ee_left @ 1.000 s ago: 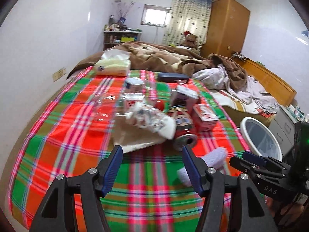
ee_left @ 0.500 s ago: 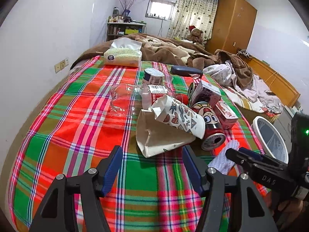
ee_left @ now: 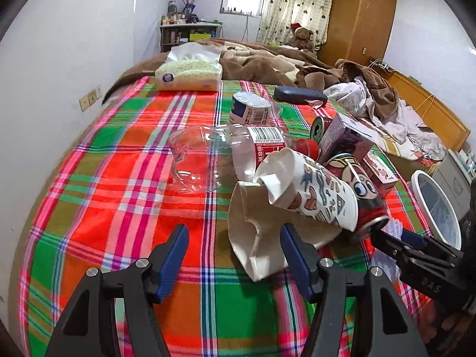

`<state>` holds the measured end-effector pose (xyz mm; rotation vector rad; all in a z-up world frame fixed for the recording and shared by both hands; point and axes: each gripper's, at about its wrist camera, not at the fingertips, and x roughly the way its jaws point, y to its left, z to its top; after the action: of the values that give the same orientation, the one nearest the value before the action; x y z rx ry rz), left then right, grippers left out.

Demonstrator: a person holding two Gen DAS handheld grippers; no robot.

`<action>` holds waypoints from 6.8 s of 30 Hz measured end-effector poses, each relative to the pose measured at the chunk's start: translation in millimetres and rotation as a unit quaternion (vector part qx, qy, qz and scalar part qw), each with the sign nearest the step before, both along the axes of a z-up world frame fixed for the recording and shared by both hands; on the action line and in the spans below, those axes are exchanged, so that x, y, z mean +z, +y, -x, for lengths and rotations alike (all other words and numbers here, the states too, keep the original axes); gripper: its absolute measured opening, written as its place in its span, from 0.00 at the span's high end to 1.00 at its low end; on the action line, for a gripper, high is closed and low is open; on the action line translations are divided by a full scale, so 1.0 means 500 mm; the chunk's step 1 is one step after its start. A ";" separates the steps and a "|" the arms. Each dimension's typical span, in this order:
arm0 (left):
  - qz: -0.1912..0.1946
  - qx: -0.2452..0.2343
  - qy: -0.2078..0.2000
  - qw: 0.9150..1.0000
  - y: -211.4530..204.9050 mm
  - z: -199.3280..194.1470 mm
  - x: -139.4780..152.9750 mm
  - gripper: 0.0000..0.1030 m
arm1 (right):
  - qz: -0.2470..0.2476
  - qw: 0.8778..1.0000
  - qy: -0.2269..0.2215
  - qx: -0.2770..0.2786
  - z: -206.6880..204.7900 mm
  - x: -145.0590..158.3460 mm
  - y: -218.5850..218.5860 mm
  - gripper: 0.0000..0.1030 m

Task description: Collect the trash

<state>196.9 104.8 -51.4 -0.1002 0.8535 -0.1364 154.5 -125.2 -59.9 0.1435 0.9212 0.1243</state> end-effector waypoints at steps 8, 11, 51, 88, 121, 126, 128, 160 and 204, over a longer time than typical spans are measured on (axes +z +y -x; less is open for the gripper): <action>0.017 -0.015 0.018 1.000 -0.003 -0.033 -0.020 0.38 | -0.007 1.000 -0.014 0.003 0.018 0.014 -0.021 0.71; 0.026 -0.015 0.026 0.999 -0.006 -0.038 -0.030 0.38 | -0.006 1.000 -0.016 0.004 0.021 0.016 -0.029 0.74; 0.095 -0.046 0.031 0.994 -0.110 0.010 -0.042 0.65 | 0.008 1.000 -0.009 -0.015 0.028 0.019 -0.106 0.40; 0.144 -0.033 -0.013 0.989 -0.150 0.129 0.062 0.70 | -0.030 0.997 -0.076 0.003 0.074 0.076 -0.129 0.80; 0.095 -0.168 -0.039 0.980 -0.516 0.074 0.136 0.70 | -0.008 0.987 -0.115 -0.110 0.084 0.115 -0.402 0.80; 0.090 -0.190 -0.028 0.977 -0.569 0.054 0.119 0.70 | -0.001 0.987 -0.101 -0.122 0.074 0.099 -0.441 0.80; 0.080 -0.196 -0.025 0.977 -0.592 0.046 0.111 0.70 | 0.003 0.988 -0.093 -0.126 0.069 0.091 -0.454 0.80; 0.046 -0.224 -0.001 0.973 -0.704 0.009 0.057 0.53 | 0.036 0.987 -0.045 -0.147 0.064 0.034 -0.522 0.52; 0.029 -0.063 -0.071 0.995 -0.288 0.115 0.125 0.45 | 0.022 0.991 -0.132 -0.019 0.078 0.121 -0.248 0.50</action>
<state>139.3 -39.2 11.2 -0.0900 0.7140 -0.2839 115.3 -249.0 0.6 0.1007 0.6572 0.0852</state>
